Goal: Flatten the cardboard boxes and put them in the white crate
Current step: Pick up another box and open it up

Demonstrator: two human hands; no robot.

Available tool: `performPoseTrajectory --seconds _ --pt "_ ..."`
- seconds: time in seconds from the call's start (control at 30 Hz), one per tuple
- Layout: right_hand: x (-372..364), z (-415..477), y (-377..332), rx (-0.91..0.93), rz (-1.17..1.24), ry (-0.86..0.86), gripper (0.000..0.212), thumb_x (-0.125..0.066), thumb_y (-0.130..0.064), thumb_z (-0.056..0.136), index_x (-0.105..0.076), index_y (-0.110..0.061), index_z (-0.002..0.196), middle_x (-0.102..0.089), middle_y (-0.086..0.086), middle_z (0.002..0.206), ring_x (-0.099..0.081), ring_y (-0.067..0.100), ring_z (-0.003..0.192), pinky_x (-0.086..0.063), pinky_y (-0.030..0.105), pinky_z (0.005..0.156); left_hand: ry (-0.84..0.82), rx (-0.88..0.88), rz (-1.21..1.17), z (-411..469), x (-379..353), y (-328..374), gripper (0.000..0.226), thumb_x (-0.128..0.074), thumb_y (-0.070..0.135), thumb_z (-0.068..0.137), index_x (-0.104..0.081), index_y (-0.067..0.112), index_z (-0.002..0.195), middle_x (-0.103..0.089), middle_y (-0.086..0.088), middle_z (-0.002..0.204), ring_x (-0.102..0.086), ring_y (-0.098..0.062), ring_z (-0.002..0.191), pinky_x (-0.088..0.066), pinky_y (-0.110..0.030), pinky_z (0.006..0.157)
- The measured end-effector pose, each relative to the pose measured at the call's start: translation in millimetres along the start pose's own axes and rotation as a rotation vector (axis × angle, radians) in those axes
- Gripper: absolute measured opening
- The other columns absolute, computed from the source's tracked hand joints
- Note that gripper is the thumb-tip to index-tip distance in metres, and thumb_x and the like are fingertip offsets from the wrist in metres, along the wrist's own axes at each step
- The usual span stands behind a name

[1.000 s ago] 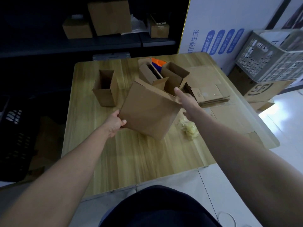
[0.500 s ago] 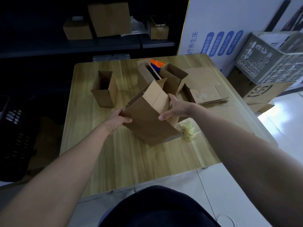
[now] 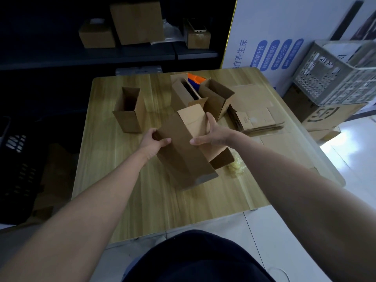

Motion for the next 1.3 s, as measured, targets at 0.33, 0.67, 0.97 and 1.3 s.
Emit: performPoseTrajectory --seconds 0.33,0.67,0.97,1.3 --pt "-17 17 -6 -0.126 -0.017 0.097 0.118 -0.074 -0.054 0.071 0.019 -0.042 0.143 -0.029 0.015 0.145 -0.049 0.037 0.115 -0.051 0.045 0.069 -0.499 0.014 0.242 -25 -45 19 0.136 -0.085 0.044 0.059 0.02 0.035 0.145 -0.005 -0.003 0.158 -0.02 -0.028 0.141 -0.025 -0.052 0.112" --pt "11 34 -11 -0.117 -0.427 0.388 0.122 -0.07 -0.073 0.059 -0.012 -0.013 0.149 -0.018 0.012 0.155 -0.012 0.036 0.143 -0.01 0.057 0.114 -0.131 -0.212 0.408 -24 -20 29 0.092 -0.083 0.041 0.063 -0.036 0.024 0.14 -0.043 -0.001 0.14 -0.042 -0.021 0.127 -0.038 -0.033 0.097" --pt "12 38 -13 -0.207 -0.438 0.398 0.123 -0.067 -0.076 0.058 -0.013 -0.014 0.149 -0.023 0.015 0.152 -0.022 0.037 0.139 -0.017 0.057 0.112 0.365 -0.139 0.598 -40 0 33 0.043 -0.068 0.053 0.077 -0.046 0.02 0.061 -0.05 0.006 0.059 -0.047 -0.007 0.052 -0.026 -0.023 0.044" --pt "9 33 -9 -0.219 -0.39 0.414 0.122 -0.069 -0.074 0.06 -0.012 -0.014 0.15 -0.02 0.015 0.153 -0.02 0.037 0.139 -0.022 0.057 0.111 0.043 0.266 0.176 -61 -31 31 0.047 -0.061 0.052 0.084 -0.062 0.011 0.107 -0.067 -0.006 0.103 -0.063 -0.023 0.091 -0.05 -0.032 0.07"
Point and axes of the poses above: each hand's wrist, its own z-axis towards the middle knuckle, its own x-axis out of the back of the hand, y = z × x, the point moved 4 cm from there along z, towards the middle knuckle
